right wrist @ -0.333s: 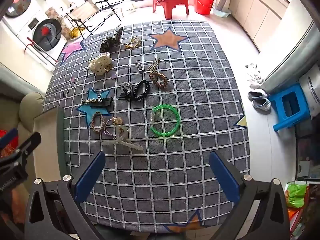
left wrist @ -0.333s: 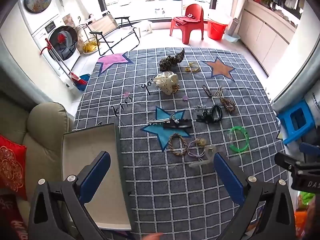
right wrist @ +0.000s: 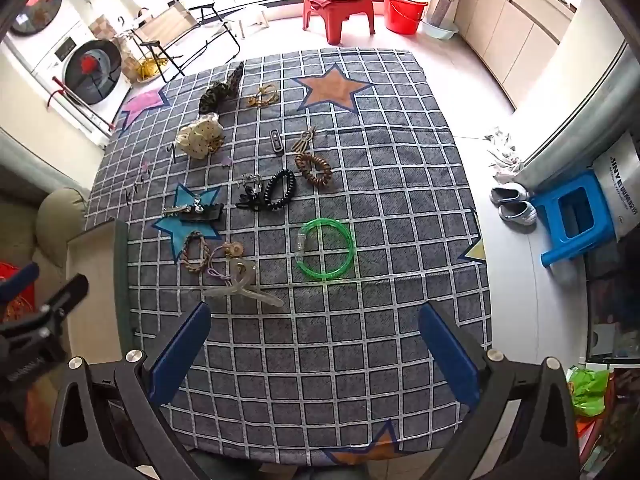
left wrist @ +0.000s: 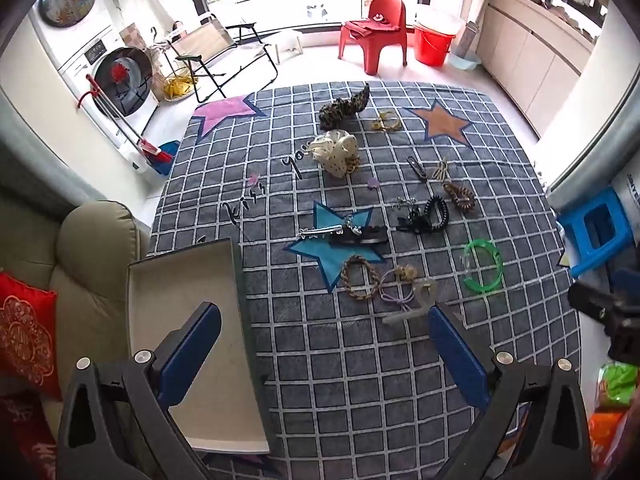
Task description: Organize jewelry
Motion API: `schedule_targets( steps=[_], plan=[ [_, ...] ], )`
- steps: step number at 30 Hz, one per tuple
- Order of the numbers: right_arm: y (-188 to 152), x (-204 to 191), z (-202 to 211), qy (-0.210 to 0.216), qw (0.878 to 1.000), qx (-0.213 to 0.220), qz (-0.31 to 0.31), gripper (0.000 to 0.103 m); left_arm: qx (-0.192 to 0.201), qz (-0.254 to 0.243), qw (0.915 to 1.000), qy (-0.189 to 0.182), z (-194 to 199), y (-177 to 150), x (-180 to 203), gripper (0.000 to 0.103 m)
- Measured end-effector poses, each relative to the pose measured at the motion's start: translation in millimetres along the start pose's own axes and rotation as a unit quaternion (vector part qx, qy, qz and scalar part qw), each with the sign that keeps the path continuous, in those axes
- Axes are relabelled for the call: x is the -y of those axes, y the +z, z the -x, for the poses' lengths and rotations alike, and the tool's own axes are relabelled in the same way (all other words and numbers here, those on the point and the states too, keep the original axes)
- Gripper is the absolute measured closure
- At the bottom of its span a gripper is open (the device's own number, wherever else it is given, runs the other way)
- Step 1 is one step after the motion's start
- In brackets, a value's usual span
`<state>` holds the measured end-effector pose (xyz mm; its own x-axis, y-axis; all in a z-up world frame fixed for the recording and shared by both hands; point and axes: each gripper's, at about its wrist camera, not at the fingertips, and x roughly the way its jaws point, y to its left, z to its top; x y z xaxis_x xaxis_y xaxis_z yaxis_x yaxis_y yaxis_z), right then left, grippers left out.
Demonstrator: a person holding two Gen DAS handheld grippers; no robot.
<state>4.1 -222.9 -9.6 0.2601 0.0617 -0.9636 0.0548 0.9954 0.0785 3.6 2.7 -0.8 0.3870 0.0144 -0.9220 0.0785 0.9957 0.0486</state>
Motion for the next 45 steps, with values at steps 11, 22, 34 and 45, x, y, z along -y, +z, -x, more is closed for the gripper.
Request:
schedule_targets(
  steps=[11, 22, 34, 45],
  plan=[
    [-4, -4, 5, -0.001, 1.000, 0.002, -0.007, 0.000, -0.019, -0.017, 0.9997, 0.005, -3, -7, 9, 0.000],
    [-8, -1, 1, -0.007, 1.000, -0.011, -0.020, 0.000, -0.028, -0.009, 0.9995, 0.007, -7, -7, 5, 0.000],
    [-8, 0, 1, -0.007, 1.000, -0.011, -0.022, 0.000, -0.032, -0.007, 0.9994, 0.012, -7, -8, 2, 0.000],
    [-14, -2, 1, -0.009, 1.000, -0.012, -0.021, 0.000, -0.035, -0.003, 0.9993, 0.013, -6, -10, -2, 0.000]
  ],
)
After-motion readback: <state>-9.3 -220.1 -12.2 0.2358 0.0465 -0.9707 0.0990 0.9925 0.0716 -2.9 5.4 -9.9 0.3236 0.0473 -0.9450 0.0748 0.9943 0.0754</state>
